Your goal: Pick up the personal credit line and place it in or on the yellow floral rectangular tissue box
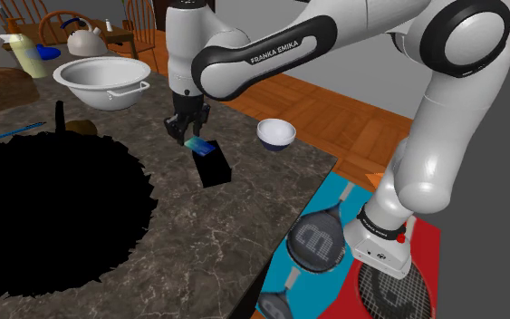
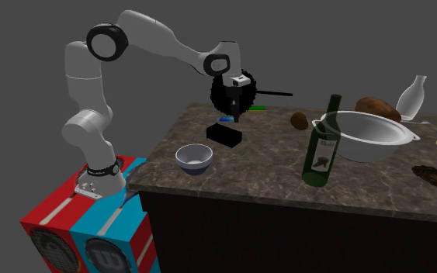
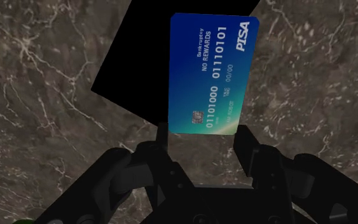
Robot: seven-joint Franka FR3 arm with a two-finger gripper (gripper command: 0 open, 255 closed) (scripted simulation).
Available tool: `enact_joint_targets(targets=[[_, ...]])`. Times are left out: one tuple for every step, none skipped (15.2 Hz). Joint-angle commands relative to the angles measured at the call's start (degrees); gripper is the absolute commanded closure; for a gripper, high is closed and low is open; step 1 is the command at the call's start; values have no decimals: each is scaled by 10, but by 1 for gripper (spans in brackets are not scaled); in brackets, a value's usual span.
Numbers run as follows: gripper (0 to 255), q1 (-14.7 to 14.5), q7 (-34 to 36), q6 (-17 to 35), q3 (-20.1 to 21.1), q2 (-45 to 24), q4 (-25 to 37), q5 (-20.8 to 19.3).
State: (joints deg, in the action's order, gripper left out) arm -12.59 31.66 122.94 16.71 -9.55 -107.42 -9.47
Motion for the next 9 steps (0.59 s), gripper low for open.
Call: enact_joint_targets(targets=[[255, 0, 0, 0, 0, 0, 0, 0], [255, 0, 0, 0, 0, 0, 0, 0], [255, 0, 0, 0, 0, 0, 0, 0], [0, 0, 0, 0, 0, 0, 0, 0], [0, 0, 0, 0, 0, 0, 0, 0], [0, 0, 0, 0, 0, 0, 0, 0], [0, 0, 0, 0, 0, 0, 0, 0], [0, 0, 0, 0, 0, 0, 0, 0], [0, 0, 0, 0, 0, 0, 0, 0]])
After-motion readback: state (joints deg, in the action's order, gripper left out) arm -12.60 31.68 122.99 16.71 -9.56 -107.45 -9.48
